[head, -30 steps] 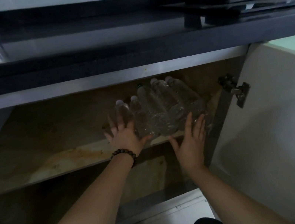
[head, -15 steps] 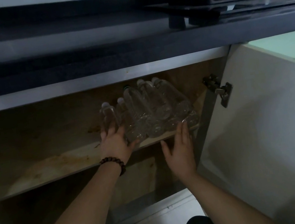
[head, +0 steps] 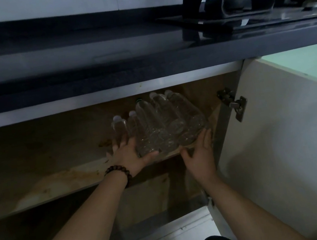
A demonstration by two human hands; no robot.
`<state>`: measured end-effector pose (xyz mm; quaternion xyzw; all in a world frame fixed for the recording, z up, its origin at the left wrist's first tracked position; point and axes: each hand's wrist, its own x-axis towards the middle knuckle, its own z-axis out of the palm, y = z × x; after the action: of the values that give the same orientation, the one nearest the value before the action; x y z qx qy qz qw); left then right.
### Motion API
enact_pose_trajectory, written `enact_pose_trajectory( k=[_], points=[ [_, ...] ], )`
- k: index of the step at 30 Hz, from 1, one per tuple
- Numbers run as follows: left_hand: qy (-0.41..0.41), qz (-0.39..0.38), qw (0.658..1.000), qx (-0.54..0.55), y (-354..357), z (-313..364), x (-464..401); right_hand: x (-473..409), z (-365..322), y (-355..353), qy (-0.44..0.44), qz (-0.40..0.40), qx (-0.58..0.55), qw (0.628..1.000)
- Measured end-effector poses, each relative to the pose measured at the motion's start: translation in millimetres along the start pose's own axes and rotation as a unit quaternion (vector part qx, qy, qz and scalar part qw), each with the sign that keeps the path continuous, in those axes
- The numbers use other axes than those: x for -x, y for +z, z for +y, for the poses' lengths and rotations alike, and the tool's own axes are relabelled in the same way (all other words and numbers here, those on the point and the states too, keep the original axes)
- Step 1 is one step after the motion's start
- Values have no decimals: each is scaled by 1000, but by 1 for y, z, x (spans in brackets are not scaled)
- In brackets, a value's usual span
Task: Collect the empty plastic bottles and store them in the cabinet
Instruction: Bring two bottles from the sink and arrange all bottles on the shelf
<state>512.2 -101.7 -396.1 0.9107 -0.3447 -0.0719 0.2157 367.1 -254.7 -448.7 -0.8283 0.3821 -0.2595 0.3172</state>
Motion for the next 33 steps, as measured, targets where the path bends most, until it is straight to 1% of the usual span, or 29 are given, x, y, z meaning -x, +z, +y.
enact_pose_trajectory(
  k=[2, 3, 5, 7, 9, 12, 18, 22, 23, 24, 26, 28, 29, 31, 33],
  points=[
    [6, 46, 999, 23, 0, 9, -3, 4, -13, -4, -49, 42, 20, 998],
    [21, 64, 997, 45, 1, 15, -6, 2, -20, -6, -74, 49, 33, 995],
    [58, 74, 992, 83, 3, 25, -13, -5, -30, -9, -101, 45, 62, 992],
    [71, 63, 993, 66, 6, 29, -19, -12, -34, -9, -99, 35, 92, 990],
    [62, 56, 996, 40, 10, 28, -25, -17, -34, -9, -90, 30, 130, 987],
    [42, 60, 997, 36, 11, 31, -28, -20, -33, -8, -78, 30, 172, 981],
    [10, 44, 999, 25, 7, 35, -37, -21, -36, -1, -61, 38, 174, 982],
    [30, 30, 999, -11, 6, 34, -35, -20, -36, -6, -62, 23, 193, 979],
    [30, 38, 999, -21, 3, 32, -32, -18, -35, -7, -67, 27, 192, 979],
    [21, 59, 998, -31, 2, 30, -27, -17, -34, -8, -76, 34, 190, 978],
    [-35, 96, 994, -23, 2, 22, -13, -13, -32, -9, -103, 43, 198, 974],
    [-107, 78, 990, 45, 11, 12, 0, -9, -30, -7, -138, 39, 222, 965],
    [-127, 62, 986, 89, 18, 6, 4, -7, -30, -5, -148, 37, 230, 961],
    [-130, 60, 981, 132, 31, -2, 7, -6, -30, 1, -150, 29, 232, 961],
    [-112, 79, 982, 130, 35, -6, 2, -5, -30, 6, -144, 25, 227, 963]
  ],
)
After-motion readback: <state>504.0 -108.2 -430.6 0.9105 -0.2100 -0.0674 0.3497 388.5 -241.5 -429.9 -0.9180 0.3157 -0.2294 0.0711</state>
